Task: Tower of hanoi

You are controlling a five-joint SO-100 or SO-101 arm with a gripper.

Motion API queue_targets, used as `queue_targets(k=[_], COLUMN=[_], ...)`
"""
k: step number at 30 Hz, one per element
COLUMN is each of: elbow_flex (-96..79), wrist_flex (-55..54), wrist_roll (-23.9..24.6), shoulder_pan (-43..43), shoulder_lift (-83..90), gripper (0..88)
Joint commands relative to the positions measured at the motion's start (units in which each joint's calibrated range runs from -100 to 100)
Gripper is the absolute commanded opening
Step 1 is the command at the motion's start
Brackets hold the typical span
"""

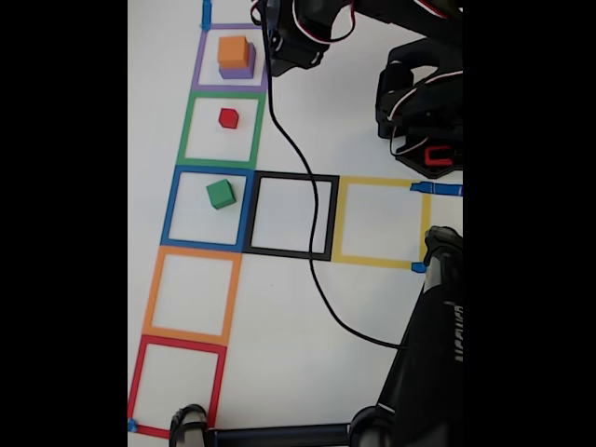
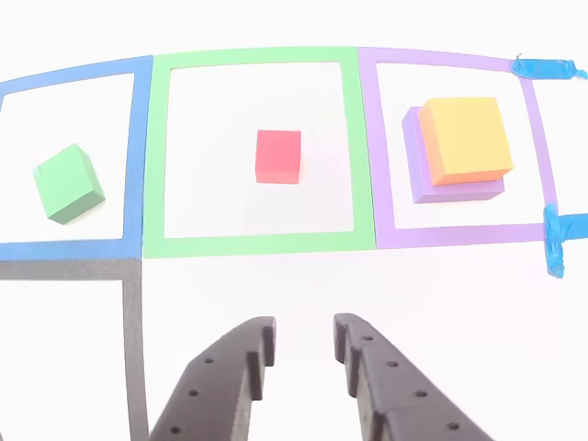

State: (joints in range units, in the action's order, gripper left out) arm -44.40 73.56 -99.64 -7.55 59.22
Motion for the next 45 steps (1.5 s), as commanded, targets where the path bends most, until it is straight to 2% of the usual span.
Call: queue_targets(k=[1,7,17,30,38,45], elbow_flex=[-13.1,-27.3,-43.2,-45.5,-43.3,-38.2], wrist_flex=[-15.7,-33.3,-64.6,-98.7,-115.3,-121.3], wrist_roll=[-0.4,-0.4,-0.4,-0.4,-0.4,-0.4], shoulder_pan=[-2.1,-3.9,-3.4,-3.4,-2.9,-1.8], shoulder_lift=[4.1,4.7,-4.1,-32.1,-48.9,-58.8], gripper=[13.2,24.2,24.7,25.7,26.5,25.9])
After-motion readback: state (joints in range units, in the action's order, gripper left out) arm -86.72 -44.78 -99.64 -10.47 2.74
